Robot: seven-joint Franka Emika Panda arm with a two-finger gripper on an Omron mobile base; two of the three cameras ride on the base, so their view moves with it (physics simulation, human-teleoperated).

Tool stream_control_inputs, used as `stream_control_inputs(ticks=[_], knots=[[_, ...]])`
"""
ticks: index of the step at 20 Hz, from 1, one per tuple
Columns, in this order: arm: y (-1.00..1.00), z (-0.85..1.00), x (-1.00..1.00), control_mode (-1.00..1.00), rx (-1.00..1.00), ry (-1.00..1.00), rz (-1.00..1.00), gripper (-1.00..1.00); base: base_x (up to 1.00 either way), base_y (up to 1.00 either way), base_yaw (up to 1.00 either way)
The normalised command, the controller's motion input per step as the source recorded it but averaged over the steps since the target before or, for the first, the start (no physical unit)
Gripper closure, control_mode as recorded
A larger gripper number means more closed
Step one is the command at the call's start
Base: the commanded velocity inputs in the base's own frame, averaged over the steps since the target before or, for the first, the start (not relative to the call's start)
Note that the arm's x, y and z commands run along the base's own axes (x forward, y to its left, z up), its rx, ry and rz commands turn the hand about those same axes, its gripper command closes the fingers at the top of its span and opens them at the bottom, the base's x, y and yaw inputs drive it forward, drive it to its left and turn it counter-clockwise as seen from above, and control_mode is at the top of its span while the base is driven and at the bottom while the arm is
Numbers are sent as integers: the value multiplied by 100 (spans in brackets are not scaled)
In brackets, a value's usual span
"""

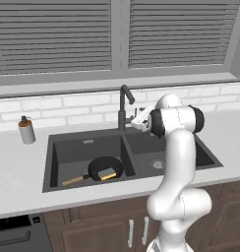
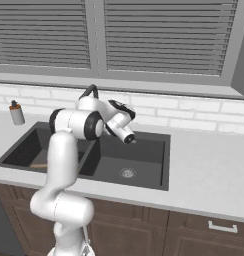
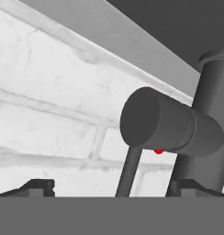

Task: Pick the pan and sponge and place them into the sink. Then turn on the water.

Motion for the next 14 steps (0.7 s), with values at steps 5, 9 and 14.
stream_control_inputs(ticks=[5, 9, 14], knots=[[0, -30, 41, -100, 0, 0, 0, -100, 0, 0, 0], [0, -21, 40, -100, 0, 0, 0, -100, 0, 0, 0], [0, -11, 36, -100, 0, 0, -2, -100, 0, 0, 0]])
